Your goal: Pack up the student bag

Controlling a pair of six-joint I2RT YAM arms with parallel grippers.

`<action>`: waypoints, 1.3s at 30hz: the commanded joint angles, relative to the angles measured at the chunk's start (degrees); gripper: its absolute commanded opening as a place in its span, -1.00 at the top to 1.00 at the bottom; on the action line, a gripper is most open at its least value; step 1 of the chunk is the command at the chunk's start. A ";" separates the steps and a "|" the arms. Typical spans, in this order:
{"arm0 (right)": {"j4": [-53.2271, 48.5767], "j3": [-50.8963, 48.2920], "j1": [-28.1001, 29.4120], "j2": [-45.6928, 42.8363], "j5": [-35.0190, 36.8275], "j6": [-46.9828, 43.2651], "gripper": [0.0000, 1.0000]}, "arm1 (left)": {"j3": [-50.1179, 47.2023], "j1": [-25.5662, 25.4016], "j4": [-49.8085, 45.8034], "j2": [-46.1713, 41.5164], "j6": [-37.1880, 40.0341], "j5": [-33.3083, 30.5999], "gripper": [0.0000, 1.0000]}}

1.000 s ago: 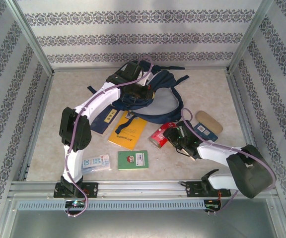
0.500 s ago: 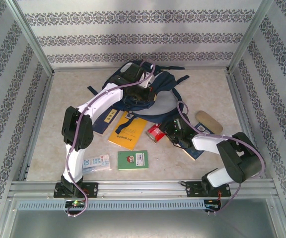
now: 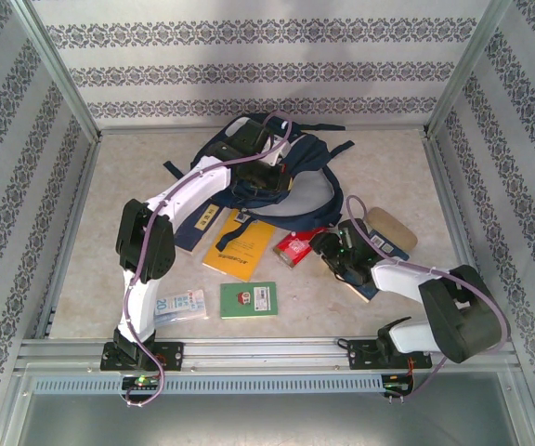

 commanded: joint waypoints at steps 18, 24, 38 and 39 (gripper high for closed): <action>10.42 9.16 -1.42 13.58 -5.47 -0.83 0.20 | 1.26 -0.53 -1.61 1.77 -0.95 0.57 1.00; 16.91 9.23 -1.54 15.47 -6.08 2.55 0.21 | 1.27 -0.53 -1.47 1.80 -1.19 0.92 1.00; 27.52 9.06 2.30 18.83 -4.57 5.85 0.23 | 1.51 -0.53 -1.75 1.80 -1.22 0.83 1.00; 27.88 8.90 2.66 19.88 -4.80 5.70 0.23 | 1.47 -0.57 -1.79 1.79 -1.19 0.77 1.00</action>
